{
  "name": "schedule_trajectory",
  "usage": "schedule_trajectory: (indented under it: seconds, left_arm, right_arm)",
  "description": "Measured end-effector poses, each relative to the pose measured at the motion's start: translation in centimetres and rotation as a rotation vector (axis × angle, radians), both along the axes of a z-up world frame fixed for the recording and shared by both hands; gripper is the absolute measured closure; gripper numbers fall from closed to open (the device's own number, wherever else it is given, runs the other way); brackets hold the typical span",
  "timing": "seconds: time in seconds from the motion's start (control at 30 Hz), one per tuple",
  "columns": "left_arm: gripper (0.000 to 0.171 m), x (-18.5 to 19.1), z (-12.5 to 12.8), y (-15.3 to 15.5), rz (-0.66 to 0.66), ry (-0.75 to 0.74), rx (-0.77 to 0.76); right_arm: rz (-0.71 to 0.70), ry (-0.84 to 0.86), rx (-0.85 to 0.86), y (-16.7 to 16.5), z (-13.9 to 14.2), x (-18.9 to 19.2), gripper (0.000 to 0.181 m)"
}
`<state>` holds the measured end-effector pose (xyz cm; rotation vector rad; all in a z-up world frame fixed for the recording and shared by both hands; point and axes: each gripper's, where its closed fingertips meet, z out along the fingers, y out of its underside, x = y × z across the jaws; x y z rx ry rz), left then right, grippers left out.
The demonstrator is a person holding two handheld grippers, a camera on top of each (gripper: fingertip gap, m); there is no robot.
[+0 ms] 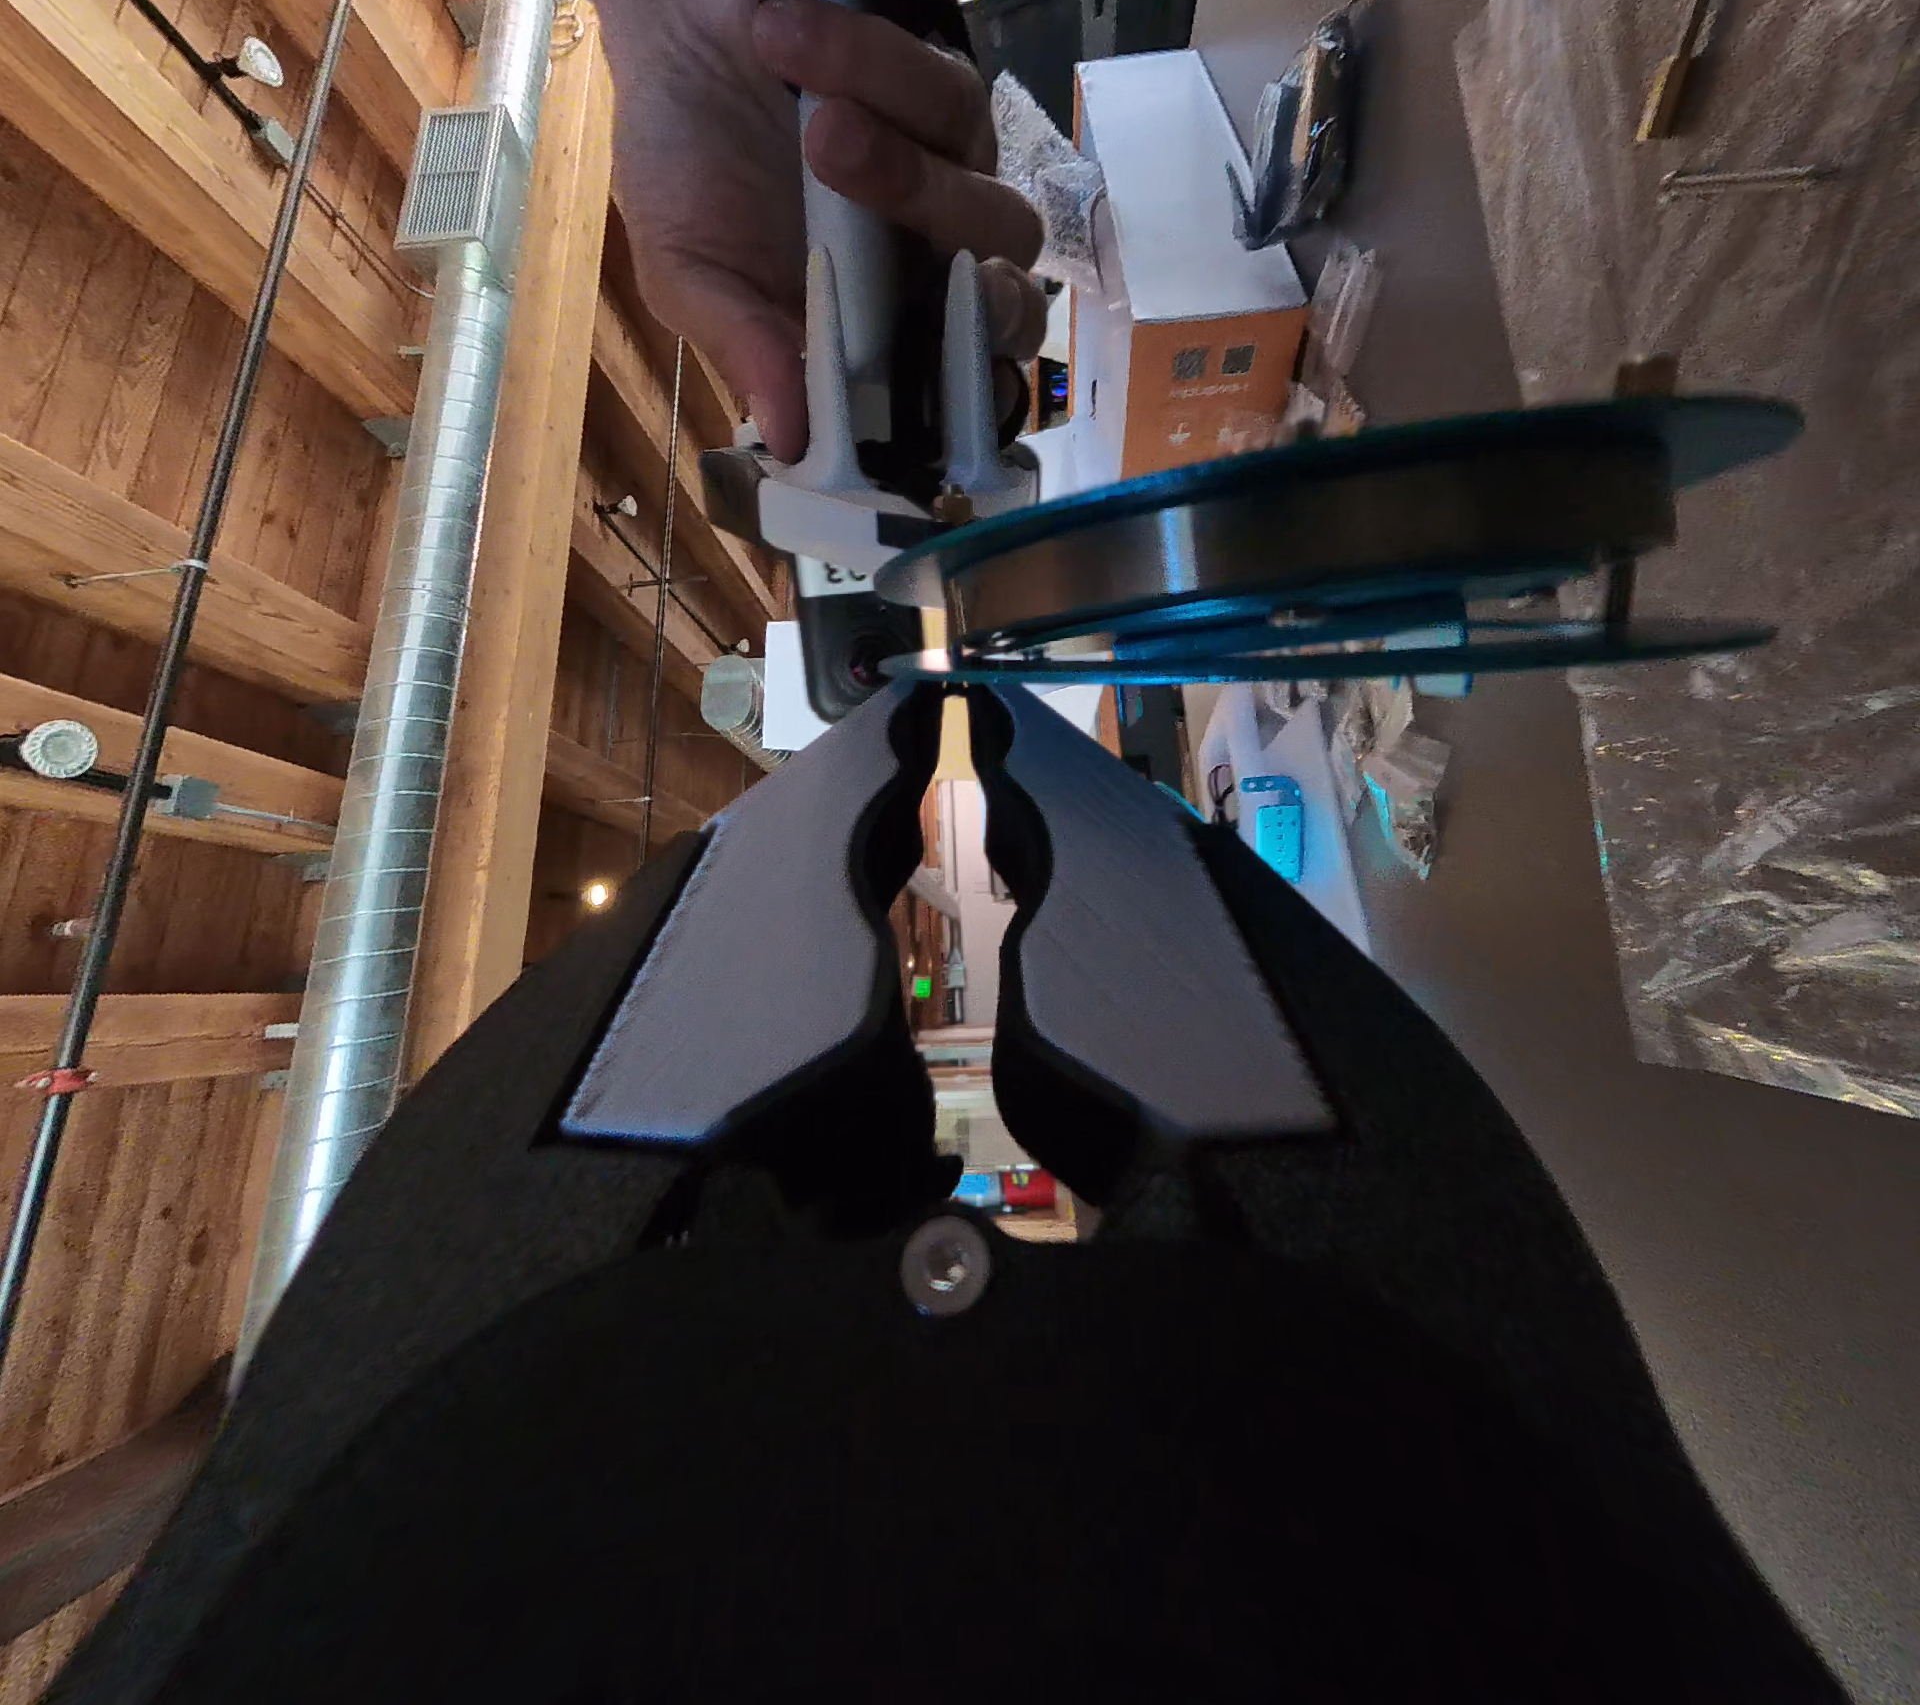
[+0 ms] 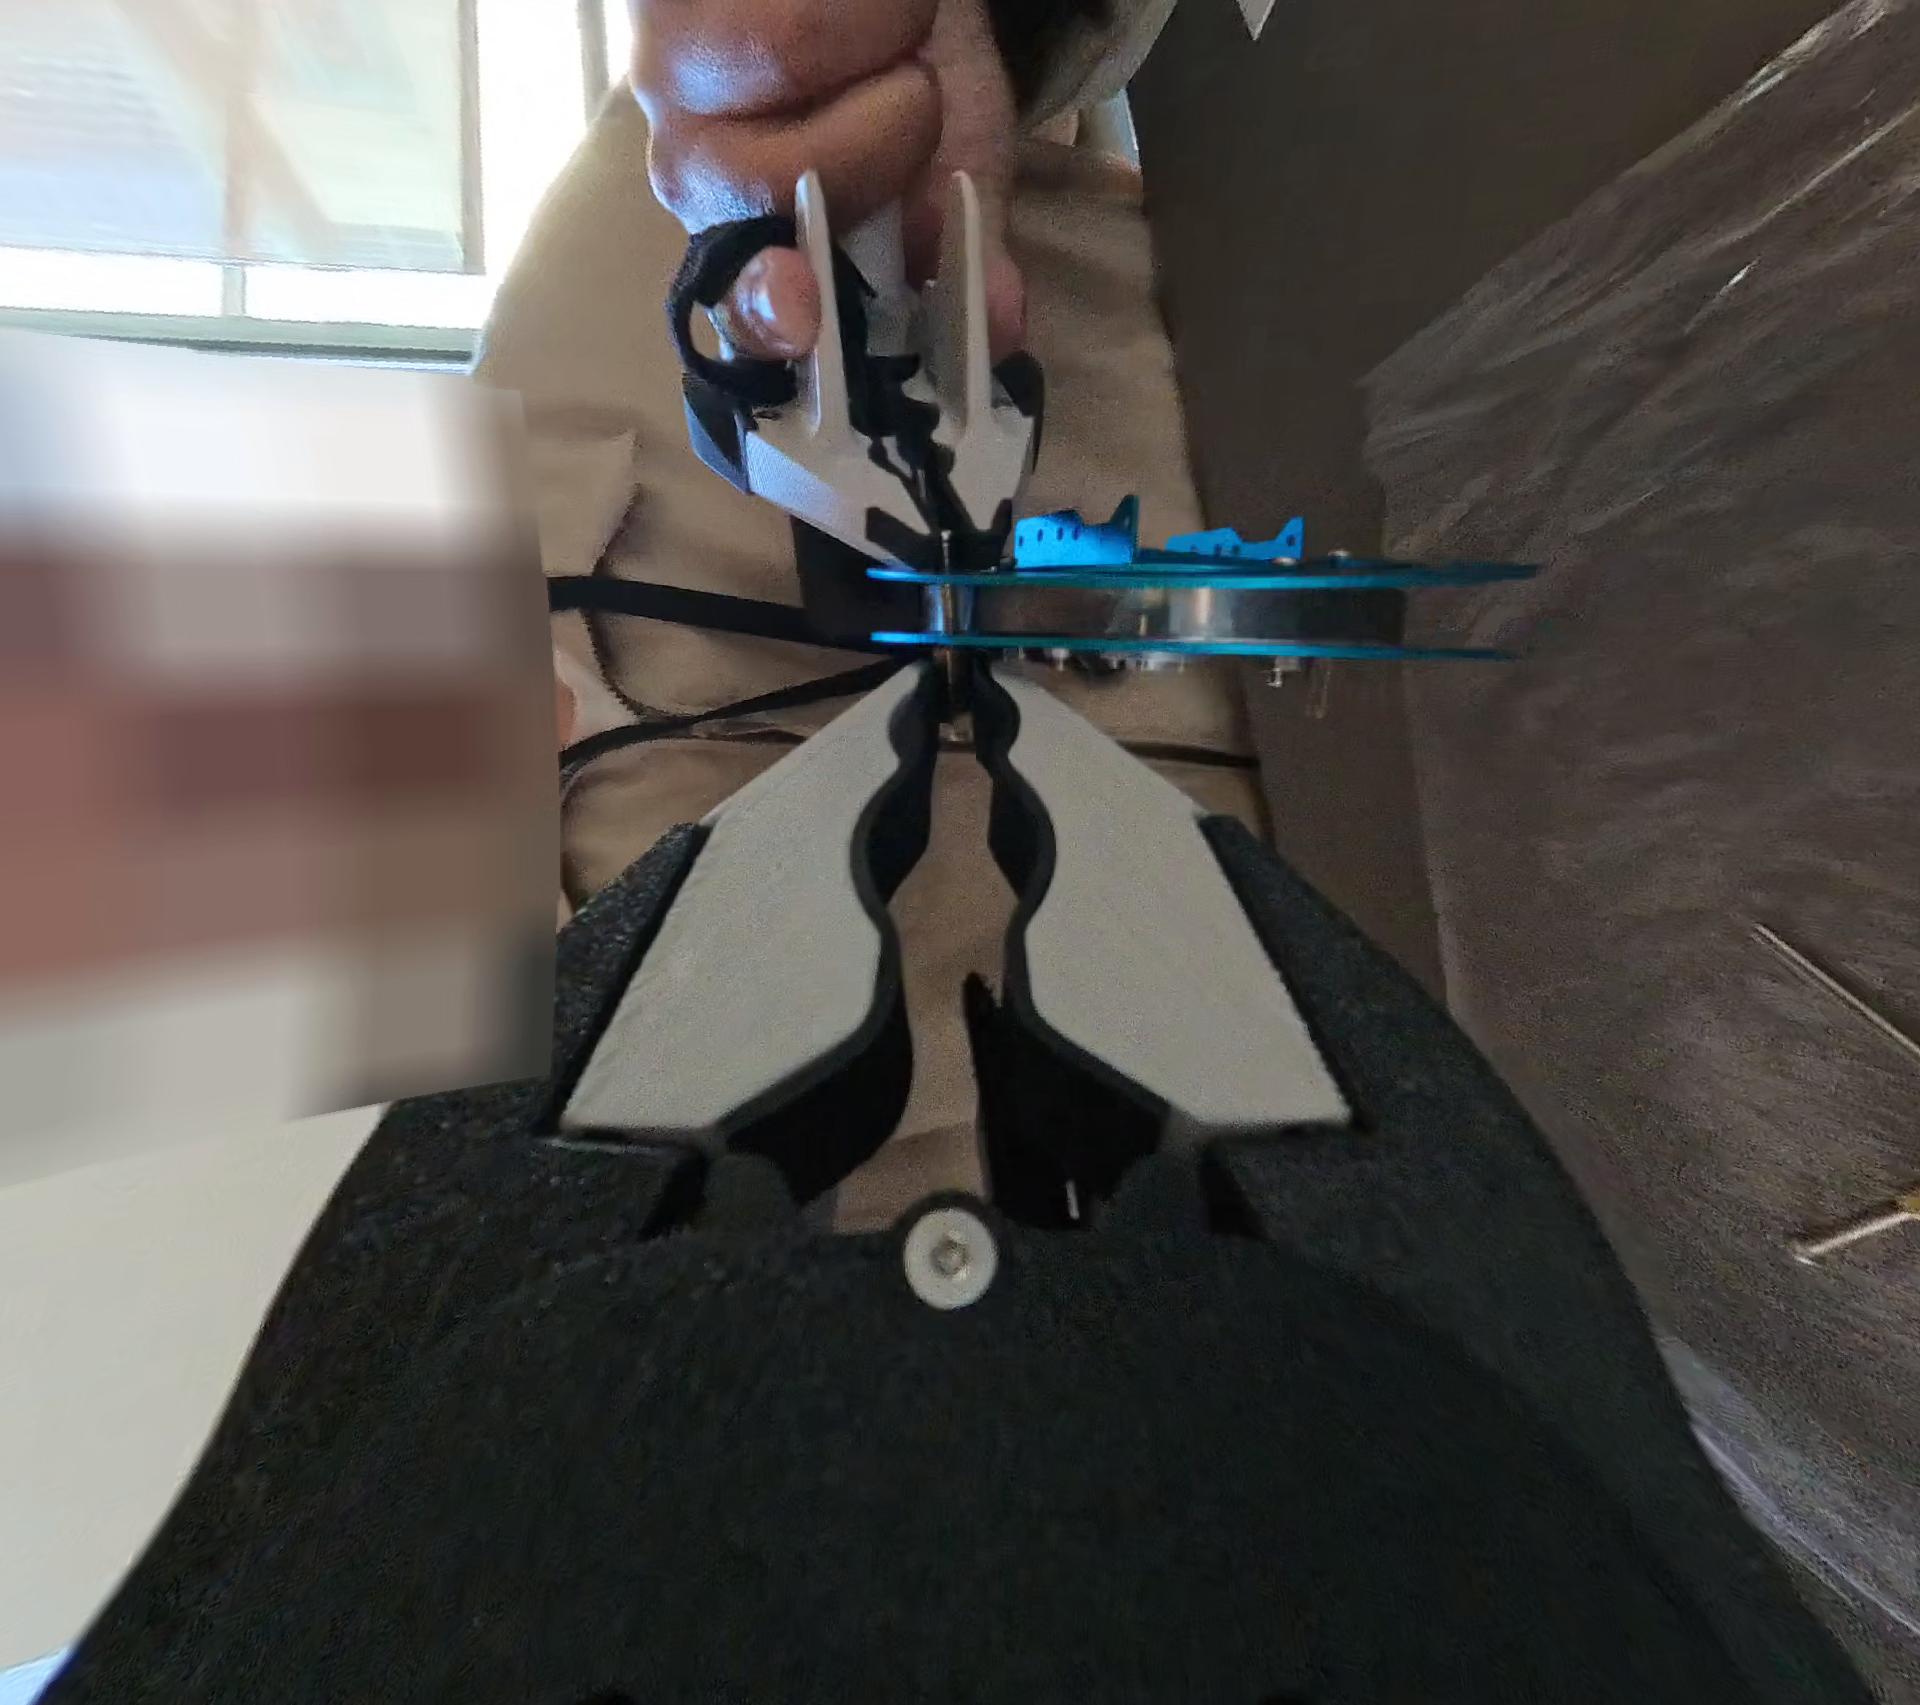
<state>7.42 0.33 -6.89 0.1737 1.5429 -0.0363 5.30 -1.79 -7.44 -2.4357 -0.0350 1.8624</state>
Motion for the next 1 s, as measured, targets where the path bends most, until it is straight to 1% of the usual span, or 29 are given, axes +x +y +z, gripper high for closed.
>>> schedule_trajectory:
  seconds: [0.07,0.13,0.2,0.23,0.27,0.33,0.37,0.43,0.5,0.53,0.57,0.6,0.63,0.7,0.77,0.83,0.9,0.93,0.97,1.0]
  left_arm:
    - [0.169,0.0,-0.4,0.0,-0.004,0.048,-0.051]
    - [0.169,0.1,-0.5,0.4,-0.001,0.154,-0.186]
    - [0.169,0.4,-0.7,1.0,0.013,0.289,-0.345]
    - [0.169,0.5,-0.8,1.3,0.02,0.35,-0.418]
    - [0.169,0.6,-1.0,1.7,0.03,0.415,-0.491]
    - [0.169,0.8,-1.2,2.3,0.043,0.541,-0.644]
    - [0.169,0.9,-1.4,2.5,0.048,0.605,-0.713]
    - [0.17,0.8,-1.7,2.5,0.041,0.737,-0.851]
    - [0.17,0.5,-2.0,2.1,0.022,0.867,-0.966]
    - [0.17,0.3,-2.1,1.9,0.015,0.92,-1.015]
    - [0.169,0.2,-2.2,1.7,0.016,0.96,-1.054]
    - [0.17,0.1,-2.2,1.5,0.017,0.997,-1.091]
    - [0.17,0.0,-2.3,1.4,0.025,1.03,-1.114]
    - [0.17,-0.2,-2.7,1.3,0.041,1.069,-1.146]
    - [0.17,-0.3,-2.8,0.9,0.03,1.096,-1.16]
    - [0.17,-0.2,-2.9,0.9,0.038,1.08,-1.131]
    - [0.171,-0.1,-2.9,1.0,0.057,1.045,-1.103]
    - [0.17,0.0,-3.0,1.0,0.067,1.01,-1.064]
    - [0.17,0.1,-3.0,1.0,0.074,0.953,-0.996]
    - [0.17,0.2,-3.0,1.0,0.077,0.873,-0.897]
  right_arm:
    - [0.014,-0.072,0.05,-0.1,-0.6,-0.1,0.177]
    - [-0.01,-0.166,0.135,0.3,-0.9,0.2,0.176]
    - [-0.037,-0.341,0.281,1.0,-1.1,0.8,0.175]
    - [-0.045,-0.464,0.377,1.4,-1.3,1.2,0.171]
    - [-0.057,-0.627,0.489,1.9,-1.5,2.0,0.166]
    - [-0.076,-0.987,0.761,3.1,-1.0,3.6,0.152]
    - [-0.081,-1.165,0.903,3.5,-0.4,4.1,0.151]
    - [-0.061,-1.467,1.12,3.7,-0.1,3.8,0.154]
    - [-0.003,-1.8,1.276,3.8,-0.4,3.9,0.152]
    - [0.044,-1.982,1.352,3.9,-0.3,4.1,0.155]
    - [0.097,-2.126,1.417,3.9,-0.3,4.0,0.162]
    - [0.143,-2.21,1.465,3.8,-0.5,3.6,0.171]
    - [0.148,-2.256,1.488,3.7,-0.7,3.3,0.175]
    - [0.175,-2.297,1.45,3.4,-1.2,3.5,0.172]
    - [0.201,-2.33,1.437,3.3,-1.3,3.5,0.175]
    - [0.248,-2.371,1.436,3.3,-1.2,3.4,0.176]
    - [0.299,-2.378,1.41,3.3,-1.4,3.7,0.177]
    - [0.297,-2.343,1.377,3.3,-1.5,3.8,0.177]
    - [0.28,-2.263,1.324,3.3,-1.8,3.9,0.177]
    - [0.247,-2.148,1.258,3.2,-2.2,3.9,0.178]
